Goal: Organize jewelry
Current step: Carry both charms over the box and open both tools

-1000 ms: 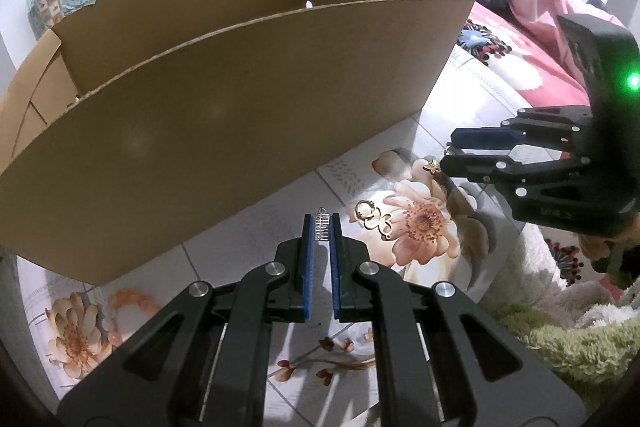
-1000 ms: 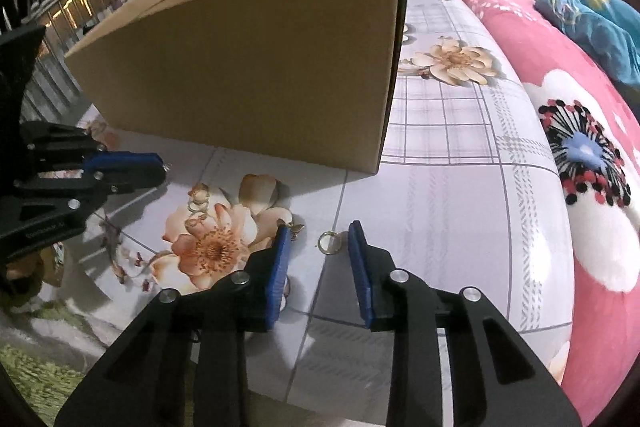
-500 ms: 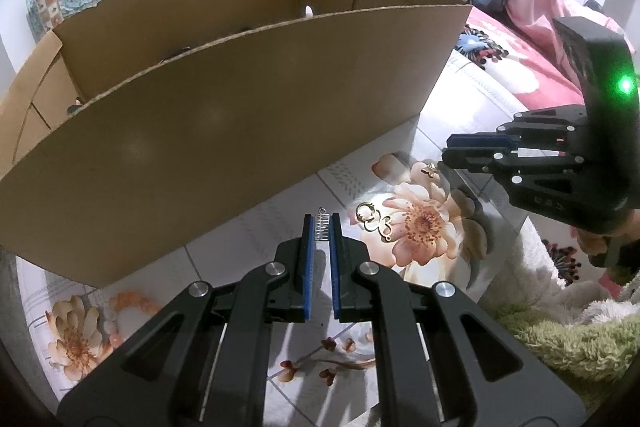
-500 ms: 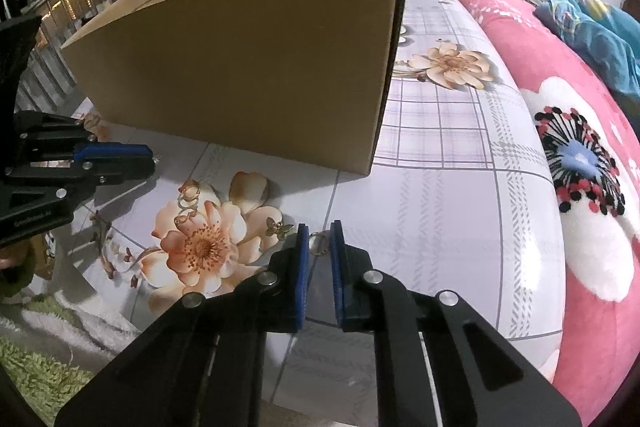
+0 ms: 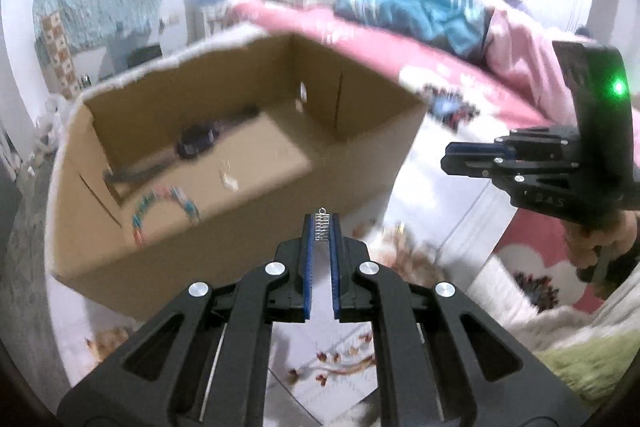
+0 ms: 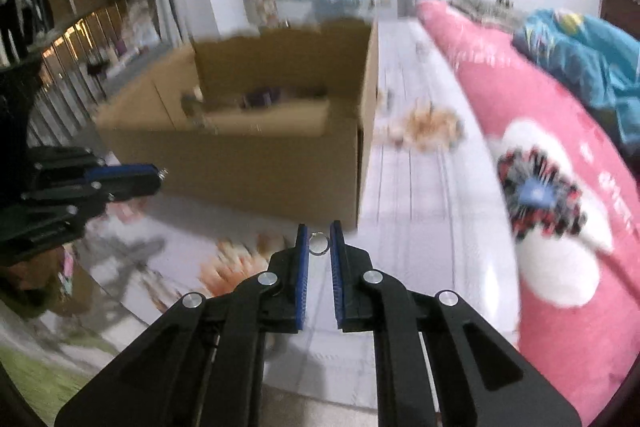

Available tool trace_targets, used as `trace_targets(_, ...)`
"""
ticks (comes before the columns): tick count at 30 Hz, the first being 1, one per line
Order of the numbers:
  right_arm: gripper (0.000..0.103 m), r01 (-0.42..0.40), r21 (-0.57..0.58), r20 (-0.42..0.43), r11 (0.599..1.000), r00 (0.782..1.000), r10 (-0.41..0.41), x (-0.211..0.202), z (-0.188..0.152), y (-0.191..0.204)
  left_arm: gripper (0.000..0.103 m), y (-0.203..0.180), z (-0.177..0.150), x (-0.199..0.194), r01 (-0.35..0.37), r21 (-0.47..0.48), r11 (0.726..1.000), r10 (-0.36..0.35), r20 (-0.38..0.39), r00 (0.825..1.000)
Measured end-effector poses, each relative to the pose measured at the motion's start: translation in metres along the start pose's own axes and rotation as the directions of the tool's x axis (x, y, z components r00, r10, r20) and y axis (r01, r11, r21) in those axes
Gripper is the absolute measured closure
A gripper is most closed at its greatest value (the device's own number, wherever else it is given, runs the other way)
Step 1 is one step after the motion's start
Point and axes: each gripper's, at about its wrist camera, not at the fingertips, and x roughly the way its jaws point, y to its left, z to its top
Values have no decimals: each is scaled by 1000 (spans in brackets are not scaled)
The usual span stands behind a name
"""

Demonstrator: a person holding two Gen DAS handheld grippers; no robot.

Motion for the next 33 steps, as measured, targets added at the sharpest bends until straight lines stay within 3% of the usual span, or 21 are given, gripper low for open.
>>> trace_targets(5,92,-74,-8,108,997,991,74,-6,37,7,97,18,32,-13,-33,-11,999,33,53,998)
trace_targets(9,92,-109,1,112,994,988,108,19,66,12,97,37,55,5,-66,-44,997,67,19,998)
trace_targets(14,92,-82,14,46,997,996,81,60,90,21,97,71,80,41,-74,-147,986,66,-54,996)
trace_targets(18,92,4,22,11,1000,1000,-4,86,106,22,97,83,92,67,-85,-185,979,68,-96,993)
trace_targets(22,92,72,29,1,997,997,-72,95,111,22,96,89,100,85,-107,-204,973,81,-130,988)
trace_targets(26,90,69,45,5,997,998,-69,97,113,16,95,89,100,92,-129,-219,967,98,-144,985)
trace_targets(29,83,70,50,17,996,997,-71,94,112,15,86,90,97,92,-149,-233,961,117,-148,982)
trace_targets(33,80,72,64,37,995,997,-74,87,112,13,78,90,97,82,-180,-232,956,154,-128,980)
